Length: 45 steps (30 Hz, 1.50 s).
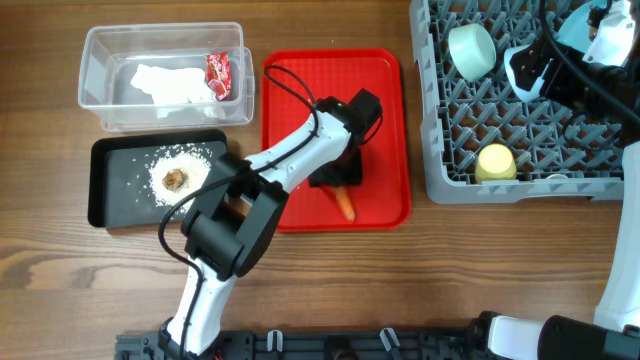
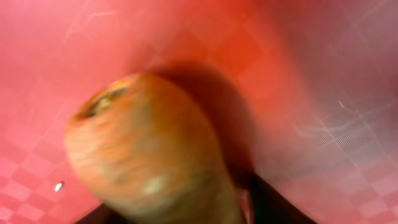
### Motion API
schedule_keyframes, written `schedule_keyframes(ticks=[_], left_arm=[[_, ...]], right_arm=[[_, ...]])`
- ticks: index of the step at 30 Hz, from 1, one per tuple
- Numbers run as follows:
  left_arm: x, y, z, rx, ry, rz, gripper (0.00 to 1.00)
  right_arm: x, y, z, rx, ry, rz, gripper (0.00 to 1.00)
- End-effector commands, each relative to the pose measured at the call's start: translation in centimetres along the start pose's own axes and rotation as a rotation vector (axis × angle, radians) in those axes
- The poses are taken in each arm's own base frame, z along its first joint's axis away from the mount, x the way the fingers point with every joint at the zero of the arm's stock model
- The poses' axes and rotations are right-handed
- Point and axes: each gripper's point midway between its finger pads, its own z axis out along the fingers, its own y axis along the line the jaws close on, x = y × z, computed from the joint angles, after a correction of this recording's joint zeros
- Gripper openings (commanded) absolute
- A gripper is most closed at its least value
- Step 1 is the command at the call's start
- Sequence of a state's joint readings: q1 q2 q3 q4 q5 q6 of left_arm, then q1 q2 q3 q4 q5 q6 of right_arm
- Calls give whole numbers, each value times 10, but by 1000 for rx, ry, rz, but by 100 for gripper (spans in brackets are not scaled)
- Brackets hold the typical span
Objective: Sort waste into correct bins and load items into the dishwasher rack
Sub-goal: 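Reach the left gripper to the carrot on the red tray and grasp it, then lift the carrot and carry it left over the black rice tray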
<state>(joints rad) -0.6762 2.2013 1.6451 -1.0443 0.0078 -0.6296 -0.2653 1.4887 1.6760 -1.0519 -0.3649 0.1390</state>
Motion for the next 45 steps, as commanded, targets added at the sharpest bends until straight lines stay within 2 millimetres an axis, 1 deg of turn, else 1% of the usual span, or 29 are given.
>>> schedule_keyframes(ticks=[1,4,7,10,13,14,17,21,25,28,31,34,37,38,40,42,43,45], left_arm=[[-5,8,8,-47,-13,-5,30],[-5,8,8,-47,-13,-5,29],[-5,9,8,-49,-9,-6,33],[-6,15,6,-53,-3,-19,31],[-9,26,-3,-67,16,-45,24],[-12,34,-11,-75,28,-64,17],[-19,43,-21,-75,32,-93,8],[-29,54,-26,-69,27,-126,7],[-31,68,-33,-91,44,-135,8],[-35,91,-47,-149,45,-164,7],[-36,124,-69,-239,57,-201,4],[-31,156,-88,-326,81,-229,4],[-23,186,-100,-384,119,-265,4],[-21,199,-104,-404,131,-285,4],[-23,217,-108,-418,135,-324,5],[-26,230,-108,-415,137,-360,7],[-28,241,-107,-409,139,-396,10],[-33,257,-104,-394,133,-448,13]], right_arm=[[1,-3,4,9,12,24,100],[1,-3,4,9,13,25,100],[1,-3,4,9,11,24,100],[1,-3,4,9,12,24,100],[1,-3,4,9,12,24,99],[1,-3,4,9,11,23,100],[0,-3,4,8,8,22,100],[1,-3,4,9,10,22,100],[0,-3,4,9,9,22,100],[0,-3,4,8,6,21,100],[0,-3,4,8,5,21,100],[0,-3,4,9,6,21,100],[0,-3,4,9,6,21,100],[0,-3,4,9,5,21,100],[0,-3,4,9,6,21,100],[0,-3,4,8,6,21,100],[0,-3,4,9,6,21,100],[0,-3,4,9,9,22,100]])
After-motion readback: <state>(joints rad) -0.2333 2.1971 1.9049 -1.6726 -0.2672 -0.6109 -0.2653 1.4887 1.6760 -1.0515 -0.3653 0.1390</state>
